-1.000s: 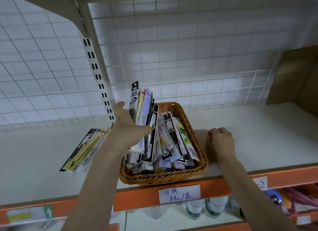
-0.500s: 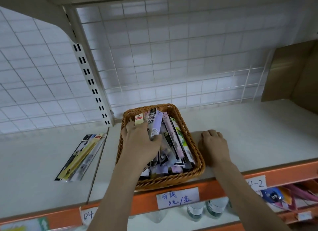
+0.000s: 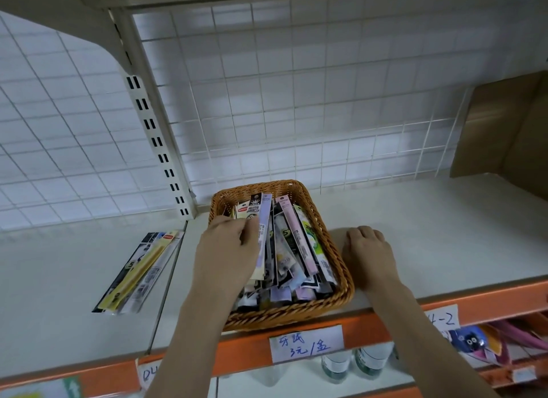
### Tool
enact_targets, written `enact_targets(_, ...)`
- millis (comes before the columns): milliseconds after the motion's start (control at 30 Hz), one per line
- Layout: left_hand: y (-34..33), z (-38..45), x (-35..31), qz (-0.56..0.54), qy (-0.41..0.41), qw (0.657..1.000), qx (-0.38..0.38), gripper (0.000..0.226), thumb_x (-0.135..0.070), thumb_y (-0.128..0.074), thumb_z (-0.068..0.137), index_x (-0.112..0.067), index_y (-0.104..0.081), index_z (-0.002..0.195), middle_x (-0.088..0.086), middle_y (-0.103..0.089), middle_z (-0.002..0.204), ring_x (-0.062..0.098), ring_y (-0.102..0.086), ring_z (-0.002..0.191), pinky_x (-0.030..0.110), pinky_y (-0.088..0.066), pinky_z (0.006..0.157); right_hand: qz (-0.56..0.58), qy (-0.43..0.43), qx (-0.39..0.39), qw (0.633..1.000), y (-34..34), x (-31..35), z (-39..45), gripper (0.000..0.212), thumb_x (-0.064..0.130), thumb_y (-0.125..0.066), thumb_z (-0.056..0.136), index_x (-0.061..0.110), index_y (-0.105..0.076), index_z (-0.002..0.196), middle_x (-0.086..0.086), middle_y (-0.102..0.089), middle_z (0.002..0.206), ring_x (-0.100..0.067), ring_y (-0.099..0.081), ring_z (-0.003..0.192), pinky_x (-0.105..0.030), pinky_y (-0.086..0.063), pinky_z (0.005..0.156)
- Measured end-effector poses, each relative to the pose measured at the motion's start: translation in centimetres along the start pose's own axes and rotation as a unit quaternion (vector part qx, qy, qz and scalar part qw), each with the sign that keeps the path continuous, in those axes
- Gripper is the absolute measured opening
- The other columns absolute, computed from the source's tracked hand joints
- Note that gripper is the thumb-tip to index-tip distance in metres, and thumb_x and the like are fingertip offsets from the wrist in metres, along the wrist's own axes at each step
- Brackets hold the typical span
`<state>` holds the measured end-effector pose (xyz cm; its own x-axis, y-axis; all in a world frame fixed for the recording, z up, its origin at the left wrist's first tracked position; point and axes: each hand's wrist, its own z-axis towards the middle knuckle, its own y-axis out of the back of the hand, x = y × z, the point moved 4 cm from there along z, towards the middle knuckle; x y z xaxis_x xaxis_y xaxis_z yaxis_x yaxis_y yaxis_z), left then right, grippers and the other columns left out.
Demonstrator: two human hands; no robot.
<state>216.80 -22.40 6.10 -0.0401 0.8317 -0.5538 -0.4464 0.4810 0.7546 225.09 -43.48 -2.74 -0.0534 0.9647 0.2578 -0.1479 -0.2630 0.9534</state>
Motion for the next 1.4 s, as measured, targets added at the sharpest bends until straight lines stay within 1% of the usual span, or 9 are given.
enact_targets(133, -1.6, -0.6, -0.8, 0.062, 0.003, 0.997, 0.039, 0.03, -0.036, -0.039, 0.096, -0.024, -0.064, 0.108, 0.003, -0.046, 0.115, 0.019, -0.06, 0.079, 0.024, -0.04, 0.069, -0.004, 0.003, 0.0, 1.0, 0.1, 0.0, -0.1, 0.031, 0.014, -0.036, 0.096, 0.006, -0.052, 0.122, -0.011, -0.051, 0.13, -0.03, -0.041, 0.123, -0.035, -0.035, 0.099)
enact_targets(267, -1.8, -0.2, -1.4, 0.098, -0.014, 0.992, 0.073, 0.046, -0.045, -0.028, 0.098, -0.016, -0.063, 0.092, 0.007, -0.048, 0.113, 0.023, -0.059, 0.081, 0.028, -0.043, 0.069, 0.01, -0.011, -0.008, 1.0, 0.4, -0.1, 0.4, 0.032, 0.013, -0.04, 0.094, 0.004, -0.053, 0.121, -0.014, -0.053, 0.128, -0.031, -0.041, 0.123, -0.036, -0.035, 0.1)
enact_targets(400, -0.3, 0.1, -1.5, 0.048, -0.025, 0.991, 0.125, 0.054, -0.048, -0.02, 0.098, -0.017, -0.056, 0.071, 0.001, -0.052, 0.079, 0.01, -0.053, 0.069, 0.024, -0.043, 0.069, 0.053, -0.008, -0.033, 0.998, 1.9, 0.1, 0.6, 0.035, 0.01, -0.044, 0.092, 0.004, -0.054, 0.126, -0.015, -0.055, 0.129, -0.032, -0.044, 0.123, -0.034, -0.035, 0.102)
enact_targets(467, 1.1, 0.4, -1.2, 0.014, -0.03, 0.992, 0.118, 0.047, -0.048, -0.026, 0.098, -0.021, -0.062, 0.086, -0.003, -0.058, 0.075, 0.007, -0.057, 0.068, 0.018, -0.041, 0.062, 0.082, -0.002, -0.048, 0.995, 3.4, 0.8, 0.6, 0.036, 0.01, -0.043, 0.094, 0.005, -0.052, 0.129, -0.015, -0.054, 0.13, -0.032, -0.043, 0.124, -0.036, -0.035, 0.102)
enact_targets(600, 4.3, 0.9, 0.7, -0.032, -0.035, 0.997, 0.069, 0.04, -0.044, -0.044, 0.094, -0.03, -0.052, 0.13, -0.005, -0.062, 0.105, 0.012, -0.061, 0.085, 0.026, -0.045, 0.084, 0.118, 0.031, -0.064, 0.991, 7.3, 3.9, 0.7, 0.036, 0.012, -0.041, 0.096, 0.007, -0.051, 0.13, -0.014, -0.056, 0.126, -0.03, -0.05, 0.117, -0.032, -0.041, 0.091)
enact_targets(833, 7.9, 1.1, 10.8, 0.028, 0.065, 0.997, -0.008, 0.029, -0.033, -0.051, 0.092, -0.019, -0.062, 0.116, 0.002, -0.065, 0.112, 0.021, -0.059, 0.102, 0.028, -0.042, 0.087, 0.116, 0.126, -0.049, 0.984, 8.7, 13.6, -0.6, 0.028, 0.021, -0.043, 0.096, 0.01, -0.058, 0.116, -0.009, -0.06, 0.115, -0.022, -0.054, 0.101, -0.026, -0.038, 0.076)
enact_targets(1133, 13.2, -1.3, 22.8, 0.045, 0.119, 0.988, -0.091, 0.022, -0.021, -0.056, 0.091, -0.011, -0.067, 0.107, 0.005, -0.068, 0.098, 0.025, -0.06, 0.086, 0.028, -0.041, 0.073, 0.143, 0.222, 0.055, 0.963, 4.1, 28.7, -4.7, 0.03, 0.02, -0.042, 0.098, 0.009, -0.053, 0.124, -0.009, -0.058, 0.12, -0.022, -0.053, 0.111, -0.024, -0.038, 0.082)
enact_targets(1233, 14.2, -1.7, 25.5, 0.04, 0.123, 0.985, -0.11, 0.018, -0.016, -0.057, 0.09, -0.008, -0.067, 0.103, 0.007, -0.068, 0.093, 0.024, -0.059, 0.081, 0.027, -0.039, 0.069, 0.122, 0.185, 0.087, 0.971, 0.8, 31.7, -6.1, 0.031, 0.026, -0.039, 0.099, 0.008, -0.051, 0.122, -0.01, -0.056, 0.119, -0.024, -0.054, 0.107, -0.026, -0.038, 0.077)
enact_targets(1400, 14.3, -2.2, 29.2, 0.042, 0.138, 0.986, -0.089, 0.017, -0.013, -0.058, 0.088, -0.007, -0.068, 0.1, 0.009, -0.069, 0.091, 0.029, -0.062, 0.084, 0.029, -0.041, 0.069, 0.065, 0.069, 0.13, 0.987, -4.9, 34.2, -7.4, 0.063, 0.053, -0.037, 0.095, 0.005, -0.033, 0.136, -0.019, -0.046, 0.13, -0.031, -0.042, 0.121, -0.036, -0.042, 0.093)
